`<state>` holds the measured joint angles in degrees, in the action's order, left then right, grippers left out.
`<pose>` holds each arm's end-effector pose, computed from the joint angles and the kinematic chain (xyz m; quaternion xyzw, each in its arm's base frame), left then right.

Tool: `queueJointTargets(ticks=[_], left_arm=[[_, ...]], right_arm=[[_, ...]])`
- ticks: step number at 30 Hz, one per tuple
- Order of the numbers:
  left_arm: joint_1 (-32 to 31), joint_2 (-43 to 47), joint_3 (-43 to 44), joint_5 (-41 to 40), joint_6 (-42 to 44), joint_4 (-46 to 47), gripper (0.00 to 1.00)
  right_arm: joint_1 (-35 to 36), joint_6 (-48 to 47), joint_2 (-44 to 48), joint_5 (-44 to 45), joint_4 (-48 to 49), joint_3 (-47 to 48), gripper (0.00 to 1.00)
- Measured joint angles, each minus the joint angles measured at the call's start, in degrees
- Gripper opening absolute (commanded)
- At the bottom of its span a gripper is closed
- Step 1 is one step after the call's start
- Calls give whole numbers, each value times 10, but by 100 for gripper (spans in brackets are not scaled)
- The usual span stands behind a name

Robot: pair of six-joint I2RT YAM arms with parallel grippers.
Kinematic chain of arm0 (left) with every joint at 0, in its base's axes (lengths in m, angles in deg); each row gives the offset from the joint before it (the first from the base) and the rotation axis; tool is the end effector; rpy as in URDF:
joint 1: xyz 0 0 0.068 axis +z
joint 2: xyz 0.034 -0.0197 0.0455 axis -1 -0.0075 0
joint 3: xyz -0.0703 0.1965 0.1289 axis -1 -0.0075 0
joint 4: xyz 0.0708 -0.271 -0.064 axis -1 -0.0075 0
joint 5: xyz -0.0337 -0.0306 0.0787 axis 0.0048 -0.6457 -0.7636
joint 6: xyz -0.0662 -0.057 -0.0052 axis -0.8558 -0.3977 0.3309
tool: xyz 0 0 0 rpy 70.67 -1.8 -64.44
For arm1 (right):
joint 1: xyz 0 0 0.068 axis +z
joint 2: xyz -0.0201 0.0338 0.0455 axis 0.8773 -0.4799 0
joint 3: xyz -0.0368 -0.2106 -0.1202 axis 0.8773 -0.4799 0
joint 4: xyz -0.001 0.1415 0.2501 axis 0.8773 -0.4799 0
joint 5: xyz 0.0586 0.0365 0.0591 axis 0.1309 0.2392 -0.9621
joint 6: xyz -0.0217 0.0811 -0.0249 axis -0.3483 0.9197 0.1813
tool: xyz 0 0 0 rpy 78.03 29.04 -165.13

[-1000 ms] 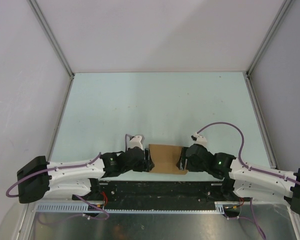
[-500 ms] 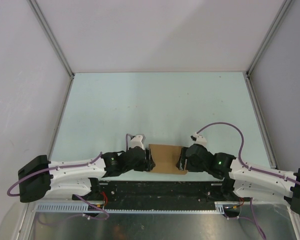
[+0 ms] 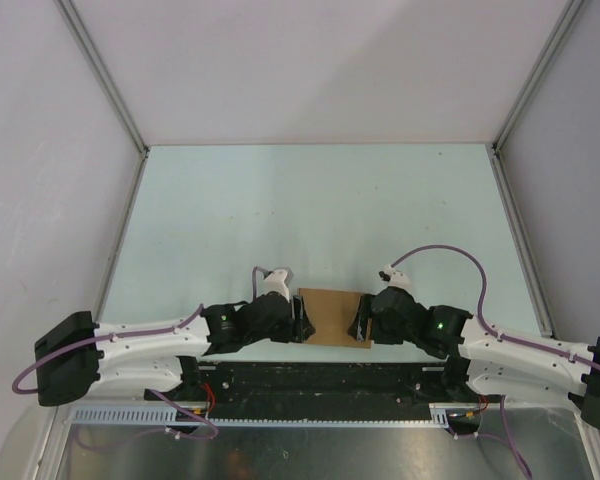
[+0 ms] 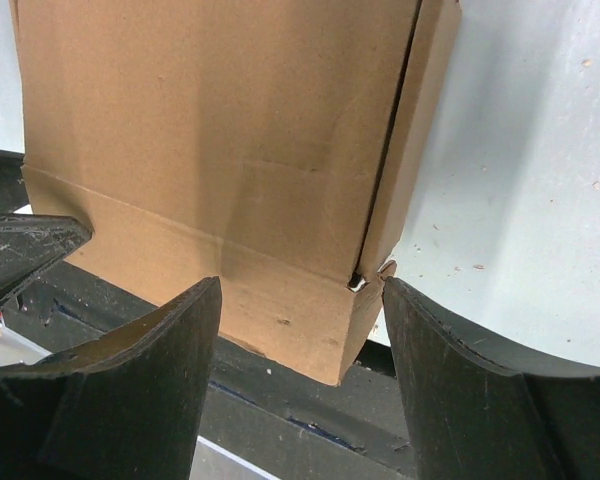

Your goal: Fold the paper box

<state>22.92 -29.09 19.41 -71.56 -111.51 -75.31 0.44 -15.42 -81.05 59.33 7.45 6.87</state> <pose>0.1237 -0.2447 0.1077 0.0472 0.9175 -0.2867 0.2718 0.1261 0.2033 0.1274 -0.0073 0.9385 0.2405 0.2475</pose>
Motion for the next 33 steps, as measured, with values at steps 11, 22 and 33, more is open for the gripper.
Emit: queueJointTargets(ticks=[11, 22, 33], left_arm=[[0, 5, 0, 11, -10, 8, 62], [0, 9, -10, 11, -13, 14, 56], [-1, 14, -35, 10, -15, 38, 50]], right_arm=[[-3, 0, 4, -13, 0, 0, 66], [-8, 0, 12, -12, -4, -4, 64], [-12, 0, 29, -12, -9, -9, 61]])
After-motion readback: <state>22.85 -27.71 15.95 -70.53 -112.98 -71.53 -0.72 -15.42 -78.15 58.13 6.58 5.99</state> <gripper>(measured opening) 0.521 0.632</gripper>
